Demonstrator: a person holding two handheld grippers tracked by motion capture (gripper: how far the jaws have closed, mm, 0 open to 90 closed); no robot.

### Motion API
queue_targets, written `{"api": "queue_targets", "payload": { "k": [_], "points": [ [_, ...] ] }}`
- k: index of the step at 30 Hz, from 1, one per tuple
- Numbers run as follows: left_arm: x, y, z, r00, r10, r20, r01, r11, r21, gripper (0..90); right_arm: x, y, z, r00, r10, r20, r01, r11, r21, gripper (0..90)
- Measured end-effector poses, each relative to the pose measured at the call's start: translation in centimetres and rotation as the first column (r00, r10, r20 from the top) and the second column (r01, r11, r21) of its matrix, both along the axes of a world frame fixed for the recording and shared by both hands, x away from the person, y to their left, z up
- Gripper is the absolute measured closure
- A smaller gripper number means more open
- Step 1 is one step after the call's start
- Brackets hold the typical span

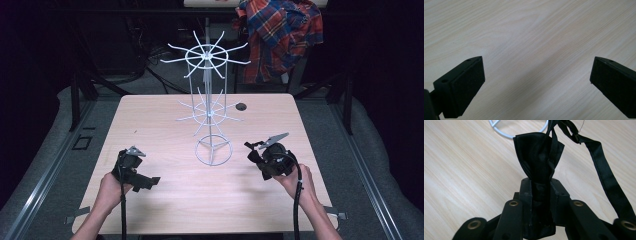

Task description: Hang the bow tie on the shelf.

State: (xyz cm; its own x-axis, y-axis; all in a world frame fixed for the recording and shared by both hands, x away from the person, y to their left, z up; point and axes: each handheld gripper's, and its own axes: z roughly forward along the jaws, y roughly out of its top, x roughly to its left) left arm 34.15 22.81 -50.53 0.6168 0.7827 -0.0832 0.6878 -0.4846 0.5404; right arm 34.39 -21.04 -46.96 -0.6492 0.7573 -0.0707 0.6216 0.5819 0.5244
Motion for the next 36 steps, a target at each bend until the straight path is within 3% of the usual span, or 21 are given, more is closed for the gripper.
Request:
{"api": "queue_targets", "payload": {
  "k": [5, 8, 14, 30, 36],
  "points": [
    [0.0, 0.0, 0.0, 1.0000, -0.002, -0.001, 0.002, 1.0000, -0.002, 0.0, 0.5, 0.3, 0.8, 0.9999, -0.003, 0.016, 0.003, 0.9998, 0.019, 74.3],
    [0.1, 0.0, 0.0, 1.0000, -0.003, -0.002, 0.003, 1.0000, -0.003, 0.0, 0.8, 0.6, 1.6, 0.9989, -0.001, 0.047, -0.001, 0.9993, 0.038, 74.3],
    [0.1, -0.1, 0.0, 1.0000, -0.008, -0.003, 0.008, 1.0000, -0.005, 0.0, 1.2, 0.8, 1.9, 0.9989, -0.003, 0.048, 0.001, 0.9992, 0.040, 74.3],
    [0.1, 0.0, 0.0, 1.0000, -0.005, -0.001, 0.005, 1.0000, -0.005, 0.0, 2.3, 1.2, 5.1, 0.9918, -0.033, 0.124, 0.018, 0.9924, 0.122, 74.2],
    [0.2, -0.1, -0.1, 0.9999, -0.016, -0.006, 0.016, 0.9999, -0.003, 0.0, 2.4, 1.1, 5.7, 0.9906, -0.045, 0.129, 0.027, 0.9903, 0.137, 74.2]
  ]
}}
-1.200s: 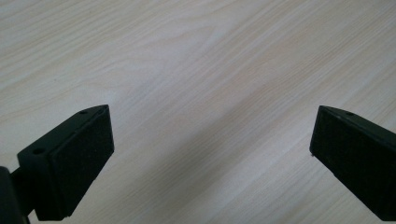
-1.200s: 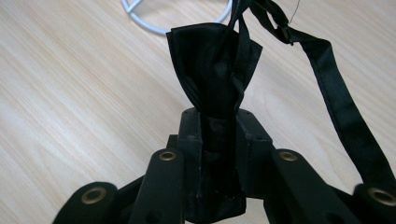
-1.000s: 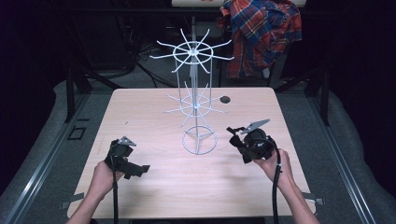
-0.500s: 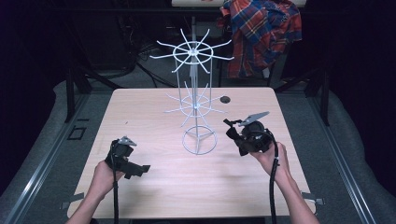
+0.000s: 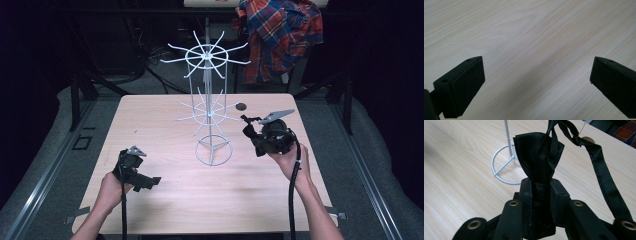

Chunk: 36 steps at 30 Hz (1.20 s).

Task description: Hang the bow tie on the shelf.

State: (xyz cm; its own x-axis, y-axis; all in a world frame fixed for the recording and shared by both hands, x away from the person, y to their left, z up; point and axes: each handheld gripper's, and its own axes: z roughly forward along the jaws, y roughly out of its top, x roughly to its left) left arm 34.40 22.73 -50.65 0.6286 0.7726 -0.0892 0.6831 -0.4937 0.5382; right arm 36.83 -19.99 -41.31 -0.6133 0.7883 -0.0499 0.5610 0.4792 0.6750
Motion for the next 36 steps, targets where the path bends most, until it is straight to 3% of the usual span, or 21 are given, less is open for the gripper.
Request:
{"api": "queue_targets", "payload": {
  "k": [5, 19, 28, 36],
  "points": [
    [-0.1, 0.1, 0.1, 1.0000, 0.001, 0.003, -0.001, 1.0000, -0.003, 0.0, 0.1, 0.1, 0.0, 1.0000, 0.001, -0.001, -0.001, 0.9999, -0.012, 74.3],
    [-0.1, 0.0, 0.0, 1.0000, -0.001, -0.001, 0.001, 1.0000, 0.003, 0.0, -0.3, 0.4, 1.3, 0.9994, 0.011, 0.032, -0.011, 0.9998, 0.017, 74.2],
    [-0.3, -0.2, 0.2, 1.0000, -0.002, 0.005, 0.002, 1.0000, 0.001, 0.0, -0.3, 1.5, 1.8, 0.9983, 0.039, 0.044, -0.039, 0.9992, 0.009, 74.2],
    [-0.2, -0.1, 0.1, 1.0000, 0.002, 0.002, -0.002, 1.0000, 0.007, 0.0, -0.2, 2.5, 1.3, 0.9975, 0.057, 0.042, -0.057, 0.9984, -0.003, 74.2]
  ]
}}
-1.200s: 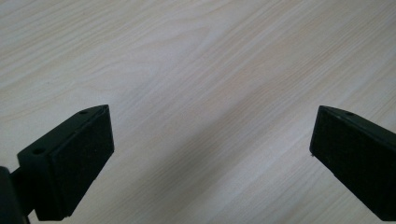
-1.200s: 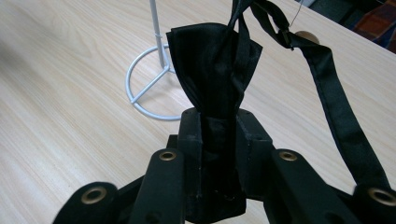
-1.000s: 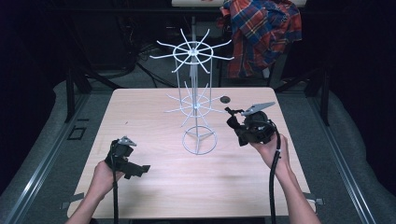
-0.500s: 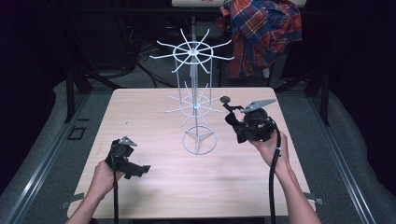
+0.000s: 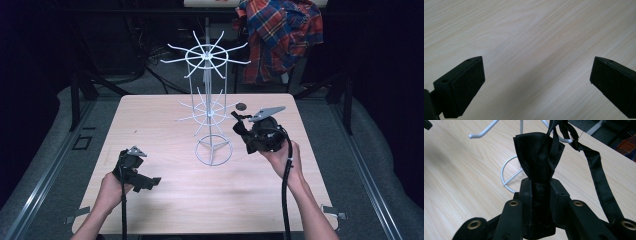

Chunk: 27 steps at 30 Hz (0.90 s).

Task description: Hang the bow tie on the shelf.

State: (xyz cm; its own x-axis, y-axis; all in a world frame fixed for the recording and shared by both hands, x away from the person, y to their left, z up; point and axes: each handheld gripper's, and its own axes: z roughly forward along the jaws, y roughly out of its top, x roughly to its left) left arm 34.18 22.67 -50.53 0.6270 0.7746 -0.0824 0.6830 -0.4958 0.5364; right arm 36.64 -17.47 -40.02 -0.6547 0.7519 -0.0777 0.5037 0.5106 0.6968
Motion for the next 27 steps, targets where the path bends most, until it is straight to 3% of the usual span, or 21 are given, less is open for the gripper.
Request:
{"api": "queue_targets", "payload": {
  "k": [11, 27],
  "points": [
    [-0.1, -0.1, 0.0, 1.0000, 0.000, 0.001, 0.000, 1.0000, 0.008, 0.0, 0.3, 0.9, -1.4, 0.9991, 0.026, -0.034, -0.027, 0.9993, -0.027, 74.2],
    [-0.1, 0.0, -0.1, 1.0000, -0.003, -0.005, 0.003, 1.0000, 0.005, 0.0, 1.8, 2.2, -2.4, 0.9993, 0.025, -0.028, -0.026, 0.9995, -0.018, 73.5]
  ]
}}
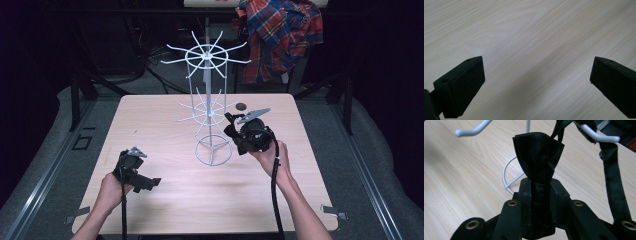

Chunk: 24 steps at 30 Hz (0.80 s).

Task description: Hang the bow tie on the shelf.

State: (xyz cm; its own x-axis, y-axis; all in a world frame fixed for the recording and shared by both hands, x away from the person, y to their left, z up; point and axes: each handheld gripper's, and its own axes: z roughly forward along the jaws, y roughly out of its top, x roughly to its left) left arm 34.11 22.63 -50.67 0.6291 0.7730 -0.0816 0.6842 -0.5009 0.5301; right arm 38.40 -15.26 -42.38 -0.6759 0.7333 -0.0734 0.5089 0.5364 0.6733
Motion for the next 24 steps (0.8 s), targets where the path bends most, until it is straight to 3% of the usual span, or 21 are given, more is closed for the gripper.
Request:
{"api": "queue_targets", "payload": {
  "k": [12, 20, 24],
  "points": [
    [-0.1, -0.1, 0.0, 1.0000, -0.006, -0.004, 0.006, 1.0000, -0.001, 0.0, 0.1, -0.1, 0.2, 0.9994, 0.025, 0.023, -0.026, 0.9988, 0.040, 73.6],
    [-0.1, -0.2, -0.1, 0.9999, -0.010, -0.004, 0.010, 0.9999, 0.004, 0.0, 0.5, -0.3, -0.9, 0.9995, 0.031, -0.006, -0.031, 0.9985, 0.046, 72.9],
    [-0.1, -0.2, 0.0, 0.9999, -0.012, 0.008, 0.012, 0.9999, 0.000, 0.0, 0.6, -0.4, -1.3, 0.9997, 0.021, 0.014, -0.022, 0.9977, 0.065, 72.5]
  ]
}}
